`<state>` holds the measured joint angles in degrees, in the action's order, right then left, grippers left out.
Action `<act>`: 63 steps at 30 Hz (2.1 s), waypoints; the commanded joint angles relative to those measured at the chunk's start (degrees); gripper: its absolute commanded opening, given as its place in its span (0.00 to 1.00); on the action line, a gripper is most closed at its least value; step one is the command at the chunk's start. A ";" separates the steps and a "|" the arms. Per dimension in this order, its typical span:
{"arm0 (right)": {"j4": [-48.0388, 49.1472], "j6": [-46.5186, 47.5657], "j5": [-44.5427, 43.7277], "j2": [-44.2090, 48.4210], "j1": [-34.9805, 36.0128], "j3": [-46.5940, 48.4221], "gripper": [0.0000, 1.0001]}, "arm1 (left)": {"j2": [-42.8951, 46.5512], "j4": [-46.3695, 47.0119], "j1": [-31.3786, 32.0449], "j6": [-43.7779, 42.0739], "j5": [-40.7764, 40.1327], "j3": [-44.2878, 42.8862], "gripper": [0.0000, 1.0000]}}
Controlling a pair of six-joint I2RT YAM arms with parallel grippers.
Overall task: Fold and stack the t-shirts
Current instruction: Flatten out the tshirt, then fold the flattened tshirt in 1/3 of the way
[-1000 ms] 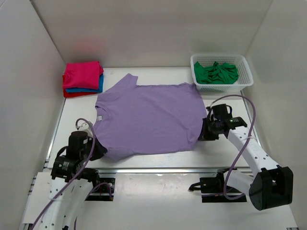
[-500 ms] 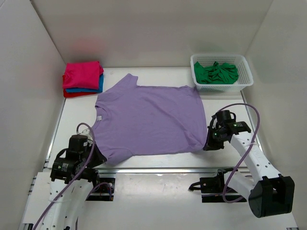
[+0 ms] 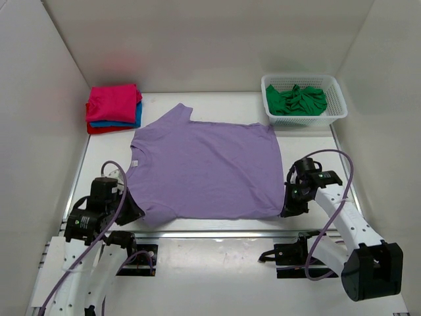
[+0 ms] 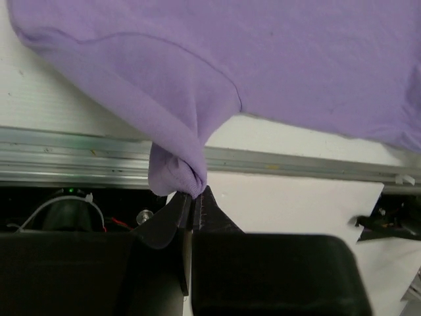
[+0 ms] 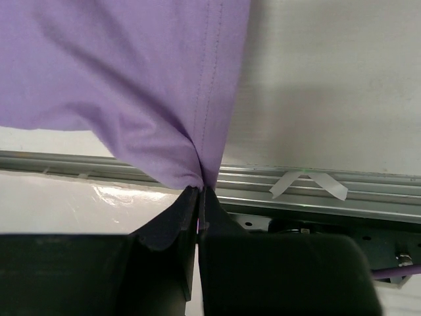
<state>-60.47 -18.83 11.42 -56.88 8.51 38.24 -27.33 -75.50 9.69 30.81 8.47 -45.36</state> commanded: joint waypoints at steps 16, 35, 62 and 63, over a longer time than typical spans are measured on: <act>3.77 13.20 0.44 -20.45 1.68 15.81 0.00 | -24.87 23.03 -0.99 -0.75 -9.97 -13.35 0.00; 7.38 17.86 -4.30 -31.09 0.28 23.11 0.00 | -37.35 38.76 -8.64 -5.32 -6.27 -12.91 0.00; 14.50 18.30 -6.23 -39.52 0.36 30.75 0.00 | -49.57 47.20 -8.81 -8.66 -4.95 -14.40 0.00; 14.50 19.87 -6.50 -39.53 0.89 31.02 0.01 | -50.18 47.29 -8.99 -8.75 -4.95 -14.49 0.00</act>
<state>-47.68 -1.10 6.22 -95.68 8.16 66.78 -76.64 -30.13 0.91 23.27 3.01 -57.23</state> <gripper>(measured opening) 0.009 0.100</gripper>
